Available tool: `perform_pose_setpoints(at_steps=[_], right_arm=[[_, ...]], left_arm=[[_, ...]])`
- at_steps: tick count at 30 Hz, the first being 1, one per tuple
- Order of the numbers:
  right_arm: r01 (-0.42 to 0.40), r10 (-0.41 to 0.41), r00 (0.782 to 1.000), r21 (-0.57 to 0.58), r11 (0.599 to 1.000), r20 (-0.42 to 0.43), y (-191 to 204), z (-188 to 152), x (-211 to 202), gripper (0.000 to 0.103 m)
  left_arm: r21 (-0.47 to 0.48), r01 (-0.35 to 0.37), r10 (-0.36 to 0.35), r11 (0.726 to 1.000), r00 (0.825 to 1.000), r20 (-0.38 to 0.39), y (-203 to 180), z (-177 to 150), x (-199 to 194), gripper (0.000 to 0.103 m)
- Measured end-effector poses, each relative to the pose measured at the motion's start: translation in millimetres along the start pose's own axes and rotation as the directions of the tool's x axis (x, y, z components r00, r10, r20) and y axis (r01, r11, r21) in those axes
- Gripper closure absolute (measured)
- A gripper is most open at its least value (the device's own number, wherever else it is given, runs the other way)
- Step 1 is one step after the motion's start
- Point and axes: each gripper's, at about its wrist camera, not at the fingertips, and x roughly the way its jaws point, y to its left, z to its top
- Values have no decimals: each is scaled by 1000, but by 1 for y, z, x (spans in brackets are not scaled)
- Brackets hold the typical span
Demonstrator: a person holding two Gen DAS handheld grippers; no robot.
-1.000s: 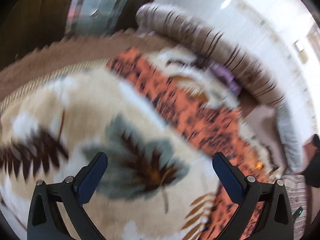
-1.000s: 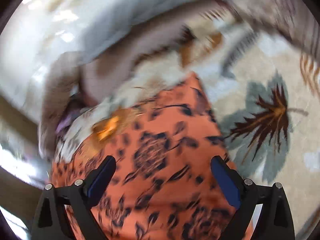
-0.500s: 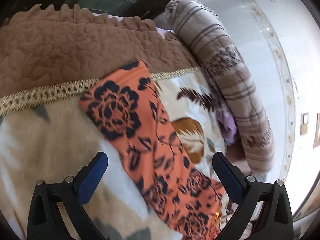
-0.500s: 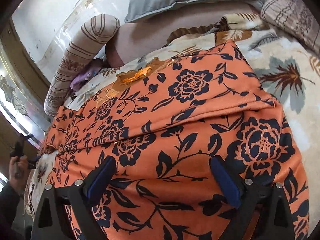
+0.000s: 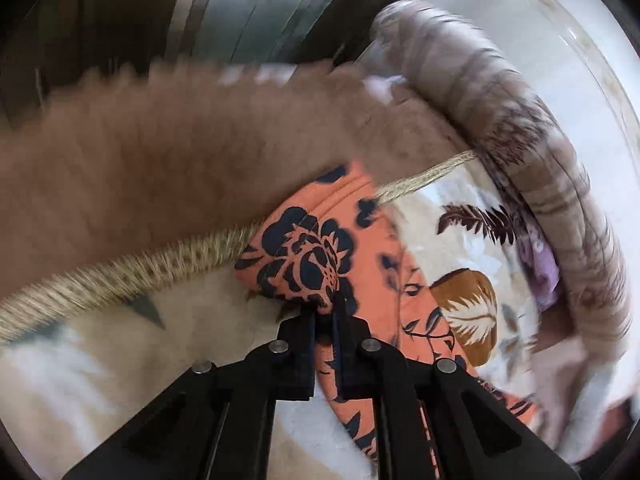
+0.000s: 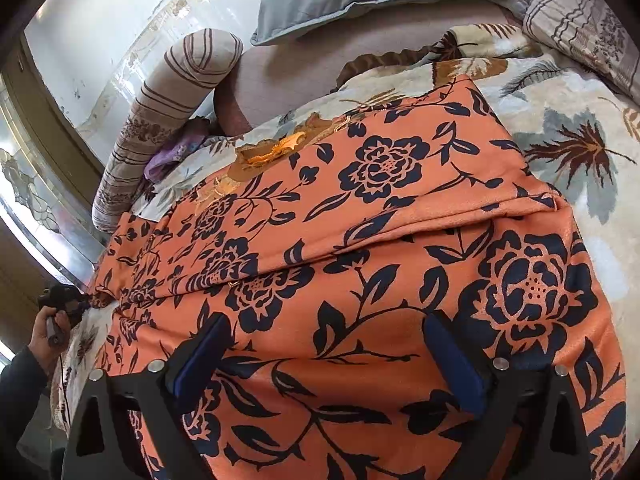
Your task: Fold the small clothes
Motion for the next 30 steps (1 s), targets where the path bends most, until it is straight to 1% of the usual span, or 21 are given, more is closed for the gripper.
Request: perform_pose_setpoints(at_steps=[2, 3, 4, 5, 7, 9, 10, 11, 13, 15, 16, 17, 18, 19, 20, 21, 23, 24, 25, 27, 30], right_arm=[[-12, 12, 1000, 9, 1000, 4, -2, 0, -1, 4], [-18, 18, 1000, 14, 1000, 7, -3, 0, -1, 4], [-22, 22, 1000, 19, 1000, 9, -3, 0, -1, 4], [-25, 25, 1000, 21, 999, 11, -3, 0, -2, 4], [-29, 29, 999, 26, 999, 14, -3, 0, -2, 4], [-31, 31, 999, 28, 999, 15, -3, 0, -3, 4], [-32, 32, 999, 30, 999, 17, -3, 0, -3, 4], [-35, 35, 999, 32, 999, 19, -4, 0, -3, 4], [-44, 43, 999, 39, 998, 23, -5, 0, -4, 4], [-52, 51, 998, 48, 997, 28, -6, 0, -5, 5], [-57, 56, 998, 52, 997, 30, -7, 0, -6, 5], [-61, 59, 998, 54, 997, 31, -7, 0, -6, 5], [-64, 62, 998, 57, 996, 32, -8, 0, -7, 5], [-67, 65, 997, 59, 996, 33, -8, 0, -7, 5], [-71, 69, 997, 61, 996, 34, -8, 0, -7, 5], [-75, 73, 997, 63, 995, 36, -9, 0, -8, 5], [-84, 81, 996, 70, 994, 39, -10, 0, -9, 5], [-86, 83, 996, 73, 994, 39, -10, 0, -9, 5], [-85, 83, 996, 74, 994, 39, -10, 0, -9, 5], [-82, 80, 996, 73, 994, 39, -10, 0, -10, 5], [-90, 86, 996, 110, 990, 37, -12, 4, -18, 5]], left_arm=[[107, 7, -15, 994, 997, 74, -33, -3, -33, 96], [170, 9, -29, 985, 993, 115, -53, -6, -52, 96], [246, 28, -69, 969, 985, 159, -82, -12, -79, 96], [293, 53, -110, 955, 978, 180, -103, -18, -98, 96], [394, 117, -212, 912, 955, 206, -152, -39, -139, 96], [501, 191, -323, 844, 927, 190, -203, -73, -178, 96], [547, 230, -373, 805, 913, 166, -225, -92, -193, 96], [598, 270, -423, 755, 897, 129, -251, -116, -206, 96], [673, 327, -484, 663, 874, 52, -295, -165, -220, 96], [723, 366, -500, 586, 865, -32, -330, -209, -218, 96], [739, 384, -496, 554, 865, -78, -346, -234, -212, 95], [742, 410, -483, 530, 865, -133, -356, -255, -203, 95], [743, 440, -461, 504, 864, -200, -364, -277, -192, 89], [747, 467, -428, 473, 863, -268, -371, -299, -177, 70], [760, 473, -374, 447, 870, -322, -374, -325, -159, 57], [777, 458, -327, 432, 883, -338, -373, -345, -145, 40], [816, 411, -228, 407, 911, -345, -360, -374, -119, 40], [822, 400, -195, 406, 916, -350, -352, -378, -110, 40], [822, 390, -175, 415, 921, -348, -342, -375, -101, 40], [821, 349, -161, 451, 937, -309, -316, -357, -96, 40], [816, 261, -143, 516, 965, -218, -268, -319, -96, 36]])
